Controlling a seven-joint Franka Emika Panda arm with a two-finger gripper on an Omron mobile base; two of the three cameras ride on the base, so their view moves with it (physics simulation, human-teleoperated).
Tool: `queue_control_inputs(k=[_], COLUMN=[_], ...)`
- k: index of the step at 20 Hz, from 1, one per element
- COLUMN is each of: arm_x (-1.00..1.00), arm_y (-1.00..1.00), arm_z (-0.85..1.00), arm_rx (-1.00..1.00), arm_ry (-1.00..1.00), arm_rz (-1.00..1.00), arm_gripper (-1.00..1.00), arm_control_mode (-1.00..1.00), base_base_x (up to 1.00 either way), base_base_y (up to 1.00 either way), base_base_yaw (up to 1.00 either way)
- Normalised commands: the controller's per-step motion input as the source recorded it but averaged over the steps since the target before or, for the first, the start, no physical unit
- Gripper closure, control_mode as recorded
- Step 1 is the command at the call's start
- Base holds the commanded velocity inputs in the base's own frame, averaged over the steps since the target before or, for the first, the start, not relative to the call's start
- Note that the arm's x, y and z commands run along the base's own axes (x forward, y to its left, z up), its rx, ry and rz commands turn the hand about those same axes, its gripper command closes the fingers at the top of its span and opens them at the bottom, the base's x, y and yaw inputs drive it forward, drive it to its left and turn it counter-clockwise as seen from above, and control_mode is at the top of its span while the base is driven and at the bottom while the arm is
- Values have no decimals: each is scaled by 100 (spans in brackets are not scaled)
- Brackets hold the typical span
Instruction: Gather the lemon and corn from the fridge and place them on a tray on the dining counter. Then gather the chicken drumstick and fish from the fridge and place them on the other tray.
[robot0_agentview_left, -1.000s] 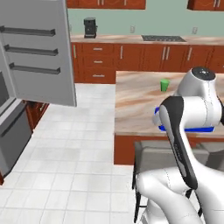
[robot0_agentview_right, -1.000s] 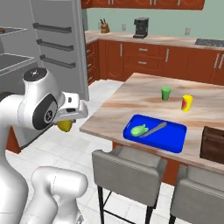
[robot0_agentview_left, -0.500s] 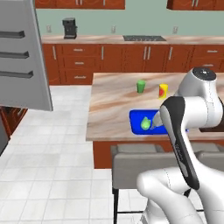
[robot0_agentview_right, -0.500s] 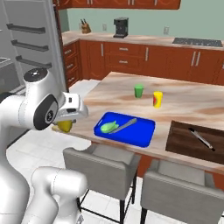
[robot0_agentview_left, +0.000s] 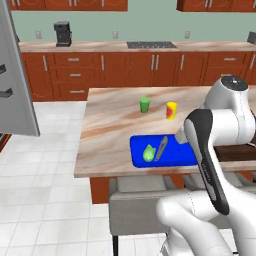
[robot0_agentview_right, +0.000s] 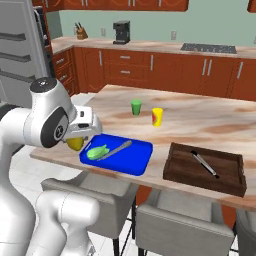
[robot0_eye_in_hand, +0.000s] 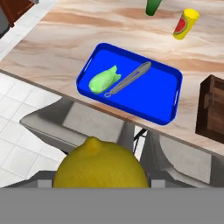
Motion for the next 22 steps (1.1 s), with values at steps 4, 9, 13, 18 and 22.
queue_control_inputs(k=[4,9,13,18,22], arm_x=[0,0,59,88,81], arm_y=[0,0,-26,-34,-22], arm_z=[0,0,-4,-25,-48], arm_rx=[0,0,4,4,0], arm_ry=[0,0,4,8,12], arm_rz=[0,0,-2,-2,-1], arm_gripper=[100,100,100,100,100], arm_control_mode=[100,100,-100,-100,-100], base_base_x=[59,72,18,0,0], base_base_y=[-47,-13,-3,0,0], base_base_yaw=[-6,-3,-1,0,0])
